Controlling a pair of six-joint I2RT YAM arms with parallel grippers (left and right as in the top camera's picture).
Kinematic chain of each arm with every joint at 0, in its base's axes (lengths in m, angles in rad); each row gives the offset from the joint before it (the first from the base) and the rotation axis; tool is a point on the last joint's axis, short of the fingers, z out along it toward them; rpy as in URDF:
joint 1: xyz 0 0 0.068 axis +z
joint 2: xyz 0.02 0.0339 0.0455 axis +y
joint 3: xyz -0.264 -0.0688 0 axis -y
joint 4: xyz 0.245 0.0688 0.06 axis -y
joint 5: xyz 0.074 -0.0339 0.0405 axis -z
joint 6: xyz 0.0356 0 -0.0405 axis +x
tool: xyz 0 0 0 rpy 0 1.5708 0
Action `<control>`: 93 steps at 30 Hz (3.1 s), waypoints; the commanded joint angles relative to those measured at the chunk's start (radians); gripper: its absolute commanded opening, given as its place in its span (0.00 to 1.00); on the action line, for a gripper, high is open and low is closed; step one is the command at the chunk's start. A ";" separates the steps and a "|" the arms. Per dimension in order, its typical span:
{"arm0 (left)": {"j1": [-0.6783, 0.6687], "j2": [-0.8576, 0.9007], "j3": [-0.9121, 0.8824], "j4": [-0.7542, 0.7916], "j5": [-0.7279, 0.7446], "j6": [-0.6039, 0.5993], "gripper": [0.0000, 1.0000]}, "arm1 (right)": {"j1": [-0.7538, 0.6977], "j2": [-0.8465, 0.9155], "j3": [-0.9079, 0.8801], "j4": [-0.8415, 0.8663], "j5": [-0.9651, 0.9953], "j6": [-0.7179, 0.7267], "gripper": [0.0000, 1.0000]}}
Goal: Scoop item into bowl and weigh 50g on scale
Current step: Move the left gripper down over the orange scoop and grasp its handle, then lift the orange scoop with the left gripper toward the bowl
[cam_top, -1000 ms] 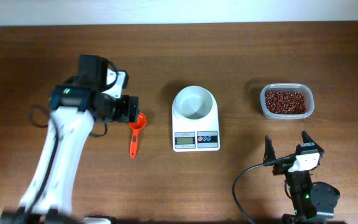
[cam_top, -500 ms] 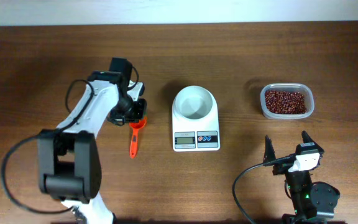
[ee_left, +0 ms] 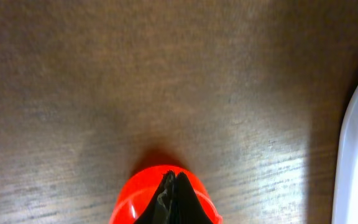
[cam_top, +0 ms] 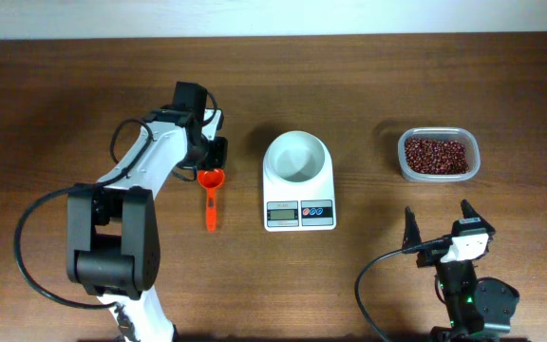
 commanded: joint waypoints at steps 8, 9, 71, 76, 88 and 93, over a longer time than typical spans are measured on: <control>0.000 -0.010 0.068 -0.021 -0.007 -0.012 0.00 | 0.006 -0.008 -0.005 -0.007 0.005 0.011 0.99; 0.000 -0.030 0.103 -0.061 -0.007 -0.015 0.00 | 0.006 -0.008 -0.005 -0.007 0.005 0.011 0.99; -0.031 -0.138 -0.282 0.085 -0.090 -0.159 0.34 | 0.006 -0.008 -0.005 -0.007 0.005 0.011 0.99; -0.031 -0.138 -0.282 0.084 -0.089 -0.159 0.29 | 0.006 -0.008 -0.005 -0.007 0.005 0.011 0.99; -0.031 -0.138 -0.282 0.084 -0.086 -0.160 0.20 | 0.006 -0.008 -0.005 -0.007 0.005 0.011 0.99; -0.031 -0.139 -0.281 0.080 -0.086 -0.159 0.09 | 0.006 -0.008 -0.005 -0.007 0.005 0.011 0.99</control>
